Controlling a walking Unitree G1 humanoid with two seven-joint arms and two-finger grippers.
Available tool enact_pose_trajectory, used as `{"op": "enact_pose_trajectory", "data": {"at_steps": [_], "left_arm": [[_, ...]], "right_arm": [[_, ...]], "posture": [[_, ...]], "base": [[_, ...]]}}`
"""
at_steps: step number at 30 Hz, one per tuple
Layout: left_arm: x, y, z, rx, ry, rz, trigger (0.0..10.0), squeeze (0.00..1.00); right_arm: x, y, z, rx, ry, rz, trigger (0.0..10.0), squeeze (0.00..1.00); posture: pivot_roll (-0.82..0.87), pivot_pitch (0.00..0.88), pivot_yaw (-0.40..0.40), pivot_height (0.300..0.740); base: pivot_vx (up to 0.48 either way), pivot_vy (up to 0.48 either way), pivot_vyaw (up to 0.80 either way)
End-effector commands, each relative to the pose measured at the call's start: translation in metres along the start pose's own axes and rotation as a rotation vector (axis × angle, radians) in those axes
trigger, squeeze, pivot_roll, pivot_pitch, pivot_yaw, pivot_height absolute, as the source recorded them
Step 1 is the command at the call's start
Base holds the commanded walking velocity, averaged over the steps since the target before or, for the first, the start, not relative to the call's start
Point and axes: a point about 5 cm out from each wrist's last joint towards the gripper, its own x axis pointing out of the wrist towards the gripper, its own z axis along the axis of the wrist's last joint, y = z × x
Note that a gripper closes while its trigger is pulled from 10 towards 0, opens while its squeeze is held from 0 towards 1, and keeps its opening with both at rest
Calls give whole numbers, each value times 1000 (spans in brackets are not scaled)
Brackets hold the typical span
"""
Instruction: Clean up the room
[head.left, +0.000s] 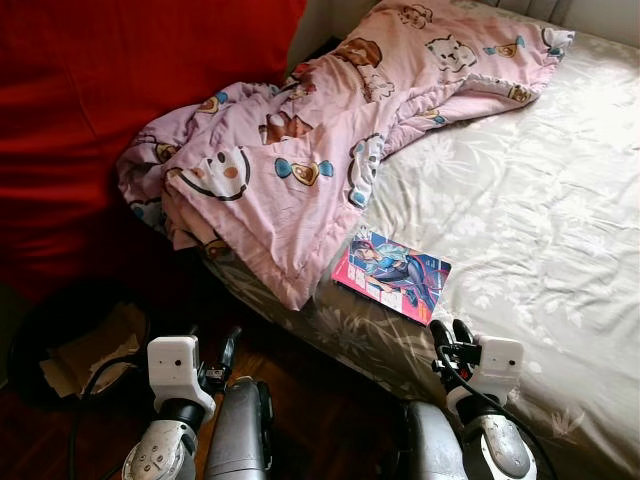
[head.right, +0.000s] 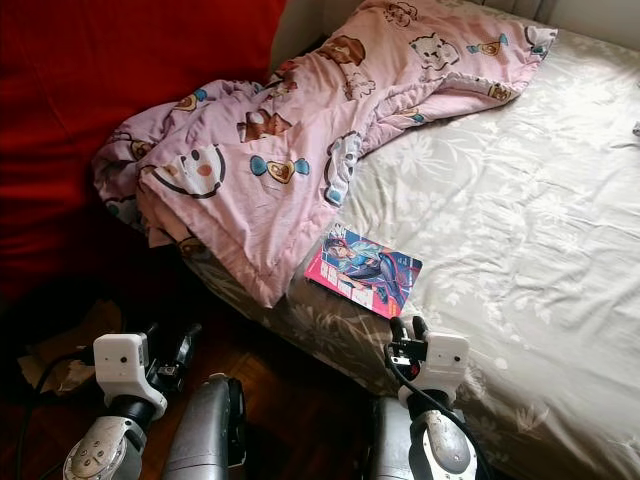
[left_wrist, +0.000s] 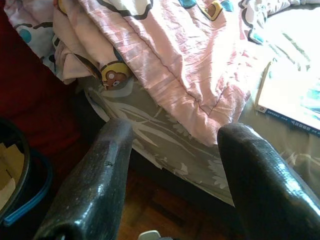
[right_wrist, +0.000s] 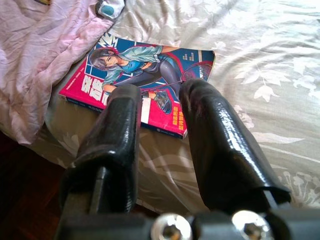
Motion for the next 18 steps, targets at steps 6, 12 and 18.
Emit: {"op": "enact_pose_trajectory", "data": {"at_steps": [6,12,18], "left_arm": [[-3,1,-3,-1,27,-3,10000,0],[-3,1,-3,2,28,-3,10000,0],[-3,2,-3,5,30,-2,10000,0]], "right_arm": [[-3,-3,-5,2,19,-20,10000,0],[-3,-4,-4,2,19,-29,10000,0],[-1,-6,-2,2,17,-43,10000,0]], "posture": [[38,229,-29,602],[40,233,-29,602],[42,236,-26,602]], "base": [[0,0,0],[0,0,0],[206,0,0]]}}
